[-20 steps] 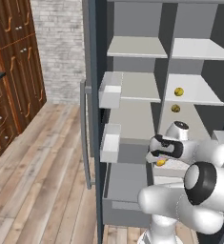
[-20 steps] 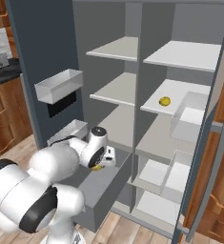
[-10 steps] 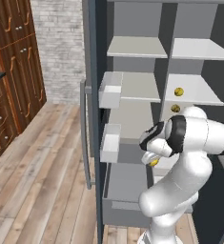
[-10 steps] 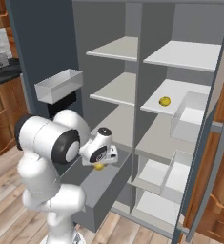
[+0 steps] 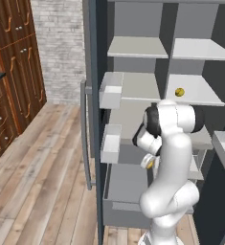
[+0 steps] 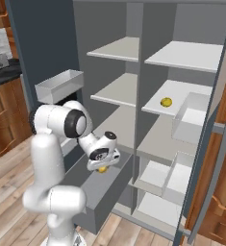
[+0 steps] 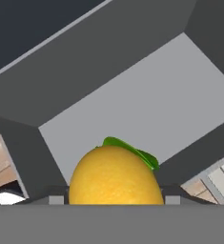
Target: Take the lemons from the fridge shelf and place them in the freezer drawer to begin freezing them.
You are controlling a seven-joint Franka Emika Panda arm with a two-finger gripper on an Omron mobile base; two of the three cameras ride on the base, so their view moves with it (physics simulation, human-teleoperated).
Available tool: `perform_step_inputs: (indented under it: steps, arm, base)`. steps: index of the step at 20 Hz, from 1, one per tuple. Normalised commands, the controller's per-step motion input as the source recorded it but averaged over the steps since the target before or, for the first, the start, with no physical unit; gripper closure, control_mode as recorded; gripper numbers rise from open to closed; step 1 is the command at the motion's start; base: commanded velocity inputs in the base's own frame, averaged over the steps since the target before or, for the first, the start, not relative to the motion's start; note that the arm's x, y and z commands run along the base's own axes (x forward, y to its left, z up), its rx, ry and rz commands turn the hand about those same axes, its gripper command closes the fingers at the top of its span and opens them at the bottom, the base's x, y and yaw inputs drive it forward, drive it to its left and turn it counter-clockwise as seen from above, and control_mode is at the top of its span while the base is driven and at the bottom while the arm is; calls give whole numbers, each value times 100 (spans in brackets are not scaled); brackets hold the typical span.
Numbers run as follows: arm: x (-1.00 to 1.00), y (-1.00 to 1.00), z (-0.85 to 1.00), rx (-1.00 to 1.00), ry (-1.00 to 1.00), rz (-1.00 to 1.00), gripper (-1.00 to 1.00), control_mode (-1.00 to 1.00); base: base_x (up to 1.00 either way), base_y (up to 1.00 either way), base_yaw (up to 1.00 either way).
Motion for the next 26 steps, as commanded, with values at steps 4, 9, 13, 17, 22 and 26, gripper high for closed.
perform_step_inputs:
  steps: [4, 9, 13, 17, 22, 26]
  arm:
    - [46, 0, -25, 0, 0, 18, 100, -100]
    - [42, 0, 0, 1, 0, 15, 100, -100]
    - [17, 0, -21, 0, 0, 12, 100, -100]
    - [0, 0, -39, 0, 0, 7, 100, -100]
    - [-5, 8, -41, 0, -1, 3, 100, -100]
    - [-13, 18, -36, 0, 0, 1, 100, -100]
  base:
    - [0, 0, 0]
    - [0, 0, 0]
    - [0, 0, 0]
    - [0, 0, 0]
    - [0, 0, 0]
    - [0, 0, 0]
